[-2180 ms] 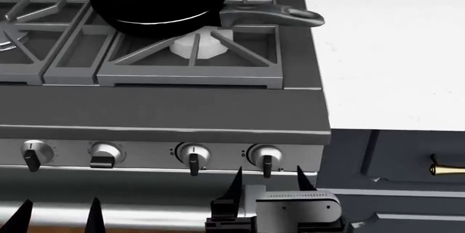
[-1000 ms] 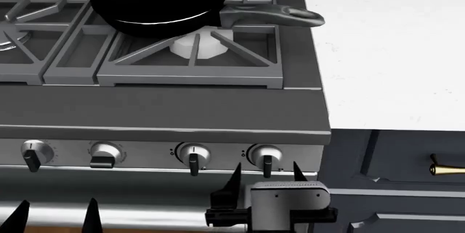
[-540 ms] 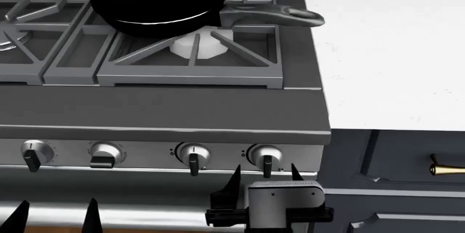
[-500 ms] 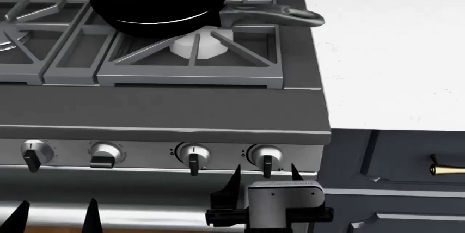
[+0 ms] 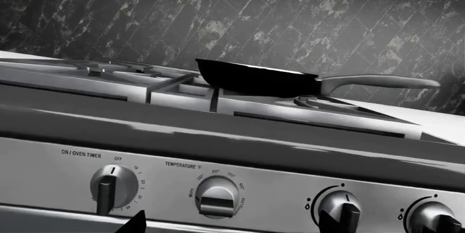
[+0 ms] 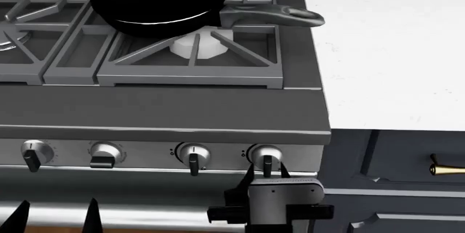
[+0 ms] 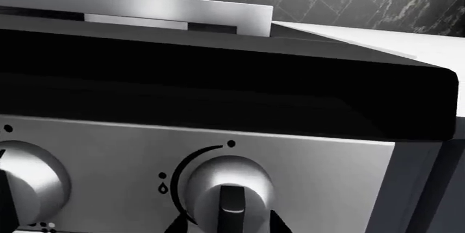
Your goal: Turn off the front right burner of the stove.
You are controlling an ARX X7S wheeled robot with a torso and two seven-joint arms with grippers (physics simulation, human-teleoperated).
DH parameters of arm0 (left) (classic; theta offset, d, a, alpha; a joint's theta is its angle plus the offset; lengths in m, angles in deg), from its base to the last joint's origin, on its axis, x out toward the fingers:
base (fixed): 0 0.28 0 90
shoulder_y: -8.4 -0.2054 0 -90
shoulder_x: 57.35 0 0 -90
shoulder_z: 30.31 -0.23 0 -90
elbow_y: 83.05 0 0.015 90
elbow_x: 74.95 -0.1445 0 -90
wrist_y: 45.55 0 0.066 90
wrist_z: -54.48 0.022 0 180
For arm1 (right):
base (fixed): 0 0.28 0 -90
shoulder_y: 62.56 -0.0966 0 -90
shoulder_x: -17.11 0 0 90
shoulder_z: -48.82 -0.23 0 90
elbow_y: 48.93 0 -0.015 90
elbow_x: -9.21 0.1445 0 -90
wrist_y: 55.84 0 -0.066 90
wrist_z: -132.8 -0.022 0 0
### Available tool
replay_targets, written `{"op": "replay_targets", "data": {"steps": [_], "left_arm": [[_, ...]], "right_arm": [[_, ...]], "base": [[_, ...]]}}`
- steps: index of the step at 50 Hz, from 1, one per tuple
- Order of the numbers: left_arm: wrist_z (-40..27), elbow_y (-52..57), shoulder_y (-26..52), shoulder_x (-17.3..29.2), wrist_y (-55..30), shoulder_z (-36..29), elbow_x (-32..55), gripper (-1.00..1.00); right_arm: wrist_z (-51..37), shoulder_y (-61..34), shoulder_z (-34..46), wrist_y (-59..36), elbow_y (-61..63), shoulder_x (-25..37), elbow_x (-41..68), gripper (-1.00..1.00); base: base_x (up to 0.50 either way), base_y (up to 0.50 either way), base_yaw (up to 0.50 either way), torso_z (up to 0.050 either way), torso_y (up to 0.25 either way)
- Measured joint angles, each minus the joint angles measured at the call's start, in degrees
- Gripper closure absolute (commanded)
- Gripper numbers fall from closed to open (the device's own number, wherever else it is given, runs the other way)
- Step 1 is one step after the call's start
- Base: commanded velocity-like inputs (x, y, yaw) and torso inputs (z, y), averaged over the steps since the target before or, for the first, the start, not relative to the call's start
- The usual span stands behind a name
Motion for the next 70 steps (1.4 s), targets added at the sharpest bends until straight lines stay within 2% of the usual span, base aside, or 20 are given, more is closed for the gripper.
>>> {"op": "replay_targets", "data": {"steps": [70], "left_arm": [[-1.4, 0.2, 0.1, 1.3, 0.6, -0.9, 1.1, -1.00]], "right_arm": [[-0.1, 0.1, 1.7, -1.7, 3.0, 0.7, 8.9, 1.00]], "base": [[0.00, 0.00, 0.00, 0.000, 0.000]]}}
